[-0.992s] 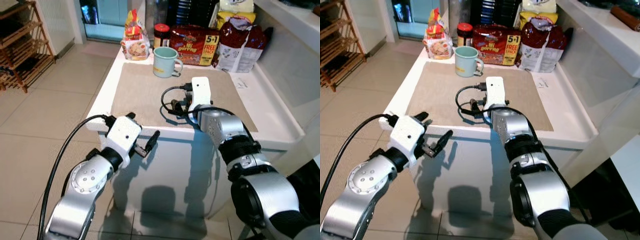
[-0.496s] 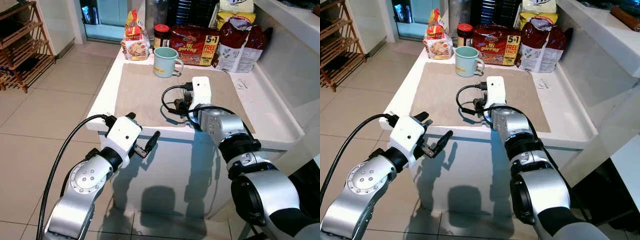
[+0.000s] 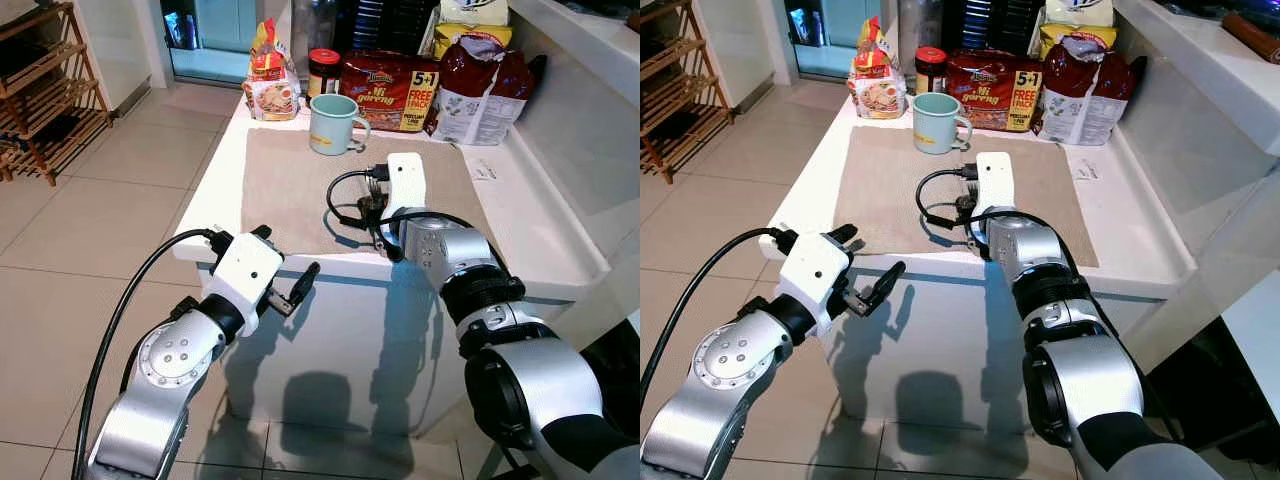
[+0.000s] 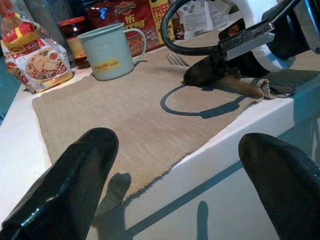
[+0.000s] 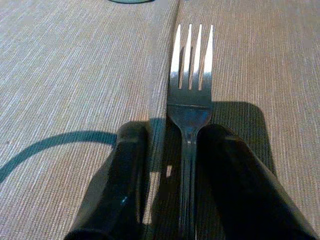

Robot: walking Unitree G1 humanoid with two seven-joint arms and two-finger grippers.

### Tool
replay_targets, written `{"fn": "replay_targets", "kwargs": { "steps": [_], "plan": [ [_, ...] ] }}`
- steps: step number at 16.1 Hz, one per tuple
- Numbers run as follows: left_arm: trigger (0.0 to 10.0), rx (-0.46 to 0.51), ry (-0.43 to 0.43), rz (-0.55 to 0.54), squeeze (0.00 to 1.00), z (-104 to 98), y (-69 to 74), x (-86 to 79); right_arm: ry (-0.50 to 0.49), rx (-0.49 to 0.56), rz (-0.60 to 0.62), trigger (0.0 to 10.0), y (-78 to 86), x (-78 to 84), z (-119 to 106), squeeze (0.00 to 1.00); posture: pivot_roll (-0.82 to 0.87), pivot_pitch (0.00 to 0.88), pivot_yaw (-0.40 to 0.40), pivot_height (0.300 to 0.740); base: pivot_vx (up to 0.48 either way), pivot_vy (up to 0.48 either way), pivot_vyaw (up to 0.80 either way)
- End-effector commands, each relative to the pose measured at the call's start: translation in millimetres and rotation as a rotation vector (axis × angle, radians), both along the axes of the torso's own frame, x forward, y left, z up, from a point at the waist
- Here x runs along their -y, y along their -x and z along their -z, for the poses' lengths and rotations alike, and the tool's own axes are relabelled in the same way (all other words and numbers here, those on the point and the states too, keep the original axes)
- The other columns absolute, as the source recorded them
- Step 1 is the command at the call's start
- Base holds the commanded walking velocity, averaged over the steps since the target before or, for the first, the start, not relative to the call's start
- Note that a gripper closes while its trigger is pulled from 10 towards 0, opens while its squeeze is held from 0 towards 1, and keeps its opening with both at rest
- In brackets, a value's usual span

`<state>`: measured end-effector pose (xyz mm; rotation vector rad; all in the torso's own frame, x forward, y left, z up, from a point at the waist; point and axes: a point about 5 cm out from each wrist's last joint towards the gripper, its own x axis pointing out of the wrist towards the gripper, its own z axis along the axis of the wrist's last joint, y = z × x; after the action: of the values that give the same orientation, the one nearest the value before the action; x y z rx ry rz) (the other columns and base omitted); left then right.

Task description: Setting the table

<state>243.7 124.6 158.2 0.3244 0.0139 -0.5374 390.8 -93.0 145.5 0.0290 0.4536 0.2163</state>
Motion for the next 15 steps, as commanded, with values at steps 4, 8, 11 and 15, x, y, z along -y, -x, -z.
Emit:
{"fn": "replay_targets", "kwargs": {
  "steps": [4,8,11,15],
  "plan": [
    [10.0,-0.006,-0.008,0.021,0.0,-1,1.6,2.0,0.017,-0.021,0.045,0.0,-0.4,10.6,2,0.0,0.1,0.0,-0.085,0.74,0.0,0.0,0.0],
    [10.0,-0.007,-0.012,0.019,0.0,-1,1.6,1.4,0.04,0.028,0.067,0.0,-1.6,13.2,-3,0.0,0.1,0.0,-0.084,0.74,0.0,0.0,0.0],
    [10.0,-0.01,-0.019,0.013,0.0,-1,2.2,-0.9,0.08,0.143,0.098,0.0,-0.8,16.0,-15,0.0,0.1,0.0,-0.086,0.74,0.0,0.0,0.0],
    [10.0,-0.015,-0.026,0.009,0.0,0,2.5,-2.9,0.102,0.202,0.112,0.0,8.1,15.3,-13,0.0,0.1,0.0,-0.084,0.74,0.0,0.0,0.0]
  ]
}}
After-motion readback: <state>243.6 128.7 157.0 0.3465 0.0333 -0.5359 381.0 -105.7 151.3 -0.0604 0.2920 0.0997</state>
